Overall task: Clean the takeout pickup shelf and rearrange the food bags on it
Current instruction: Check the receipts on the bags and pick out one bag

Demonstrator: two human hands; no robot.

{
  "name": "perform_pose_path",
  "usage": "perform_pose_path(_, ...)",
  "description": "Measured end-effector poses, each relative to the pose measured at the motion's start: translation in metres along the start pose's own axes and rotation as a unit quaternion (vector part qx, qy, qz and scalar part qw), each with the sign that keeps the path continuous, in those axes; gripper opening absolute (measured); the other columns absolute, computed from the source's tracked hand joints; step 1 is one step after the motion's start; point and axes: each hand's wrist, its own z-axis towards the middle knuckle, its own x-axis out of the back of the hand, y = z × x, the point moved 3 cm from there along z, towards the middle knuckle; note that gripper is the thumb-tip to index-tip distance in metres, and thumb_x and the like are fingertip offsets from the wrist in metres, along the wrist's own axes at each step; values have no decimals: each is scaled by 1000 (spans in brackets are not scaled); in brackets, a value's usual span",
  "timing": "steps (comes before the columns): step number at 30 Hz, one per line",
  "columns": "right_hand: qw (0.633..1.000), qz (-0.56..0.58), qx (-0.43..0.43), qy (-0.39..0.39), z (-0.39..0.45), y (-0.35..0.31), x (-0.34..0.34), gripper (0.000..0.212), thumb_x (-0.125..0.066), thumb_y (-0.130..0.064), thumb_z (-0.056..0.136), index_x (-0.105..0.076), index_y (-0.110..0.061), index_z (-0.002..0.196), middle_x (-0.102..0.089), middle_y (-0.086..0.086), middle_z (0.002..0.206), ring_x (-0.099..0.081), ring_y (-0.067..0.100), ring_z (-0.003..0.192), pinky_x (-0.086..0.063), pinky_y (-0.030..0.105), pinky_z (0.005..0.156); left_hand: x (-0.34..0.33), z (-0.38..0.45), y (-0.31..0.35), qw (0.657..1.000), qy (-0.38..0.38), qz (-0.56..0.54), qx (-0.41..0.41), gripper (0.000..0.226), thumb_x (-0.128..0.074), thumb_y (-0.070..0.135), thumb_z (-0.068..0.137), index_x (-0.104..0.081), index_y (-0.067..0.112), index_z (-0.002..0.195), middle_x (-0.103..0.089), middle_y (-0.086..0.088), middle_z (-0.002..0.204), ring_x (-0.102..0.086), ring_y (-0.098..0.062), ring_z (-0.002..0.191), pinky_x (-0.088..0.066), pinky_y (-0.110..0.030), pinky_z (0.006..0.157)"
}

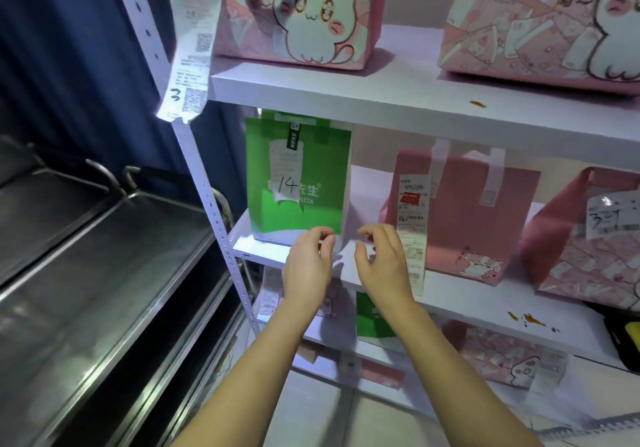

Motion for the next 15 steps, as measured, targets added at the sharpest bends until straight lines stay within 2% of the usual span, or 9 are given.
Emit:
perform_pose_path(3,999,-16,46,1,10,-22,-20,22,-58,-10,93,-63,-14,114,-57,0,114,-56,21,109,-51,39,93,24,16,-10,999,37,8,-21,21,-49,30,105,-65,26,117,-64,10,115,-61,-14,103,-55,-42,81)
perform_pose_path(8,995,-60,77,2,23,-45,-42,28,-64,-2,90,-66,-6,118,-57,7,117,-52,23,113,-39,25,102,56,35,-20,996,65,42,-44,26,-48,28,106,-62,26,127,-61,8,127,-57,-16,114,-53,-42,80)
perform_pose_path(11,994,-71,79,0,24,-52,-49,28,-63,-5,92,-65,-7,119,-56,5,118,-51,21,113,-44,30,100,65,43,-27,995,62,51,-51,26,-48,29,106,-61,25,128,-61,6,129,-59,-19,110,-54,-41,79)
perform_pose_path(15,994,-75,74,6,21,-57,-58,27,-62,-3,92,-65,-7,119,-56,6,118,-52,22,113,-47,34,100,72,45,-39,996,46,53,-54,27,-50,26,106,-63,22,129,-62,5,130,-58,-17,116,-44,-30,81)
